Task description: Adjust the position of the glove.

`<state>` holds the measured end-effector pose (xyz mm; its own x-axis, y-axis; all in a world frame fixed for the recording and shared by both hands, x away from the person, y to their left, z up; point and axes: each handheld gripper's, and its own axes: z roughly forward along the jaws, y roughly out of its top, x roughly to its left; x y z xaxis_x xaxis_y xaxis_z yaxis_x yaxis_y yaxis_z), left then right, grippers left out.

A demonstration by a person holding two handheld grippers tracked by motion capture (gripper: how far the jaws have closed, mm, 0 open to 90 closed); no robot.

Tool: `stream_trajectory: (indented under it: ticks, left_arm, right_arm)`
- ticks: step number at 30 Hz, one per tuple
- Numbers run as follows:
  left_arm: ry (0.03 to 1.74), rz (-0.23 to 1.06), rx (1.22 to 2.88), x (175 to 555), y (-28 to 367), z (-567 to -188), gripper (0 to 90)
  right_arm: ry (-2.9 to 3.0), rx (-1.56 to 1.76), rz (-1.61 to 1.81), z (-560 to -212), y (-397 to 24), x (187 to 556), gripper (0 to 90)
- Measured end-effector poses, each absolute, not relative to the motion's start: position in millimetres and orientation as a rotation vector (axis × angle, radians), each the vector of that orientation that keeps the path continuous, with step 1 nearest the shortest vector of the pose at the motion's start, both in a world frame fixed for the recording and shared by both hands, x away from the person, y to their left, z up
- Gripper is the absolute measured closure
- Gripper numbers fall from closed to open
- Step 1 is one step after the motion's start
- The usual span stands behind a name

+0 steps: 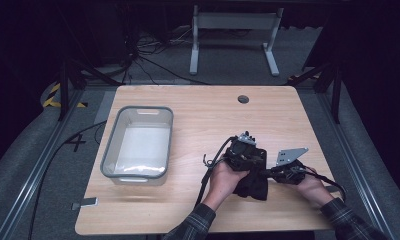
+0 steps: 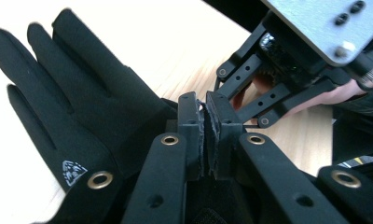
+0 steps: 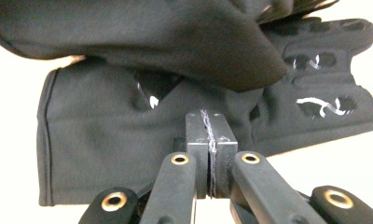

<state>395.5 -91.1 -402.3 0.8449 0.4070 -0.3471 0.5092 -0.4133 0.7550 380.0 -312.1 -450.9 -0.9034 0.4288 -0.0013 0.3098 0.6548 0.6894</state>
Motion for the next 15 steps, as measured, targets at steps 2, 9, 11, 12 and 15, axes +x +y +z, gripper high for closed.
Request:
stream_trajectory:
  ticks: [2,9,11,12,15]
  left_arm:
    - [0.653,-0.144,2.046,394.5,-92.2,-398.5,86.0]
    - [0.631,-0.099,2.033,390.5,-83.8,-389.1,89.5]
    - [0.640,-0.077,2.040,391.1,-78.3,-389.0,89.7]
    - [0.654,-0.071,2.040,391.6,-75.6,-390.2,89.7]
    - [0.702,-0.031,2.074,393.9,-67.8,-400.8,89.7]
  right_arm:
    - [2.701,0.619,1.091,-449.1,-316.2,380.1,90.0]
    - [2.689,0.651,1.084,-446.8,-330.6,377.2,90.0]
    - [2.678,0.665,1.085,-444.9,-337.3,375.4,90.0]
    - [2.671,0.677,1.082,-444.0,-341.0,374.4,90.0]
    - [2.632,0.702,1.110,-436.4,-352.4,371.9,90.0]
